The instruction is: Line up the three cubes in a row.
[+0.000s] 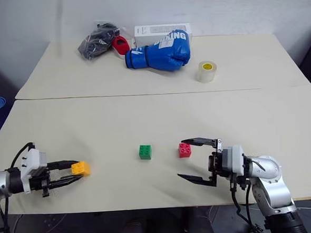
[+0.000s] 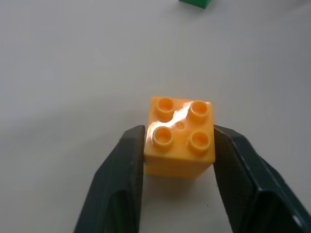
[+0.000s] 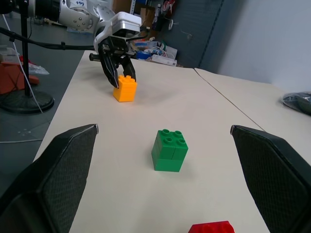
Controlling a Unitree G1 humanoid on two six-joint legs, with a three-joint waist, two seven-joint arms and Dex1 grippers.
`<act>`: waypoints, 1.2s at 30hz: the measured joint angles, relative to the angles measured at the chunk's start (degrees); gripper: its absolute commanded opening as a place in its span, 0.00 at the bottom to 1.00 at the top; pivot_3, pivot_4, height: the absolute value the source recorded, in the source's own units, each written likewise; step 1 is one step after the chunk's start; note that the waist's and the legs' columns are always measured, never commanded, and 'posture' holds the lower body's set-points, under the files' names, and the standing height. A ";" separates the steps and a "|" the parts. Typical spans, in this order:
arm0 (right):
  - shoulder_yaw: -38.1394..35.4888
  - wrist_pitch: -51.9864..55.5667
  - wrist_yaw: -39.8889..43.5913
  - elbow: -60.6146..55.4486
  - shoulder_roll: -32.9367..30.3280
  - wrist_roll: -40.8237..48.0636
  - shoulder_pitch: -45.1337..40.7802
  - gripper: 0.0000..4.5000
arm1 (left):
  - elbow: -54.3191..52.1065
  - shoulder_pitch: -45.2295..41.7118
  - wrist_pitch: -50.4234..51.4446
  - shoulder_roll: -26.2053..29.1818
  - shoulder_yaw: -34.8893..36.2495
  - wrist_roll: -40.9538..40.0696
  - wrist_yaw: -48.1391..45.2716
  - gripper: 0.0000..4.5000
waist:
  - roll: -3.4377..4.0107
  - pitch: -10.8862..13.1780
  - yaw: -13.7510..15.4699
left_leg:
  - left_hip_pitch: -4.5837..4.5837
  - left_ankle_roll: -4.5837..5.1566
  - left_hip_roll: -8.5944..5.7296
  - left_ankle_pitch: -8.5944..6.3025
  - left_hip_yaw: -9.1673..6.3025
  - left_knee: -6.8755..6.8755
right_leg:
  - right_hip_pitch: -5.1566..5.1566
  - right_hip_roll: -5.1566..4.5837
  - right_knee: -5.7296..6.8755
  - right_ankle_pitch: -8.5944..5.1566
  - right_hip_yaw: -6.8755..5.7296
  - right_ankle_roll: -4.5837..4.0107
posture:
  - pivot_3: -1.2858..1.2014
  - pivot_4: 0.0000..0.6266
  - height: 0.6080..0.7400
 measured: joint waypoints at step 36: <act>-6.23 -0.31 0.85 3.60 -4.94 0.05 0.99 1.00 | 24.20 -29.91 -12.02 0.89 -15.72 3.79 -10.32 0.84 | -0.01 0.00 -0.45 | 0.00 0.07 0.14 0.06 0.24 0.12 | -0.05 0.40 0.05 0.03 0.15 0.06 | 0.52 0.24 1.00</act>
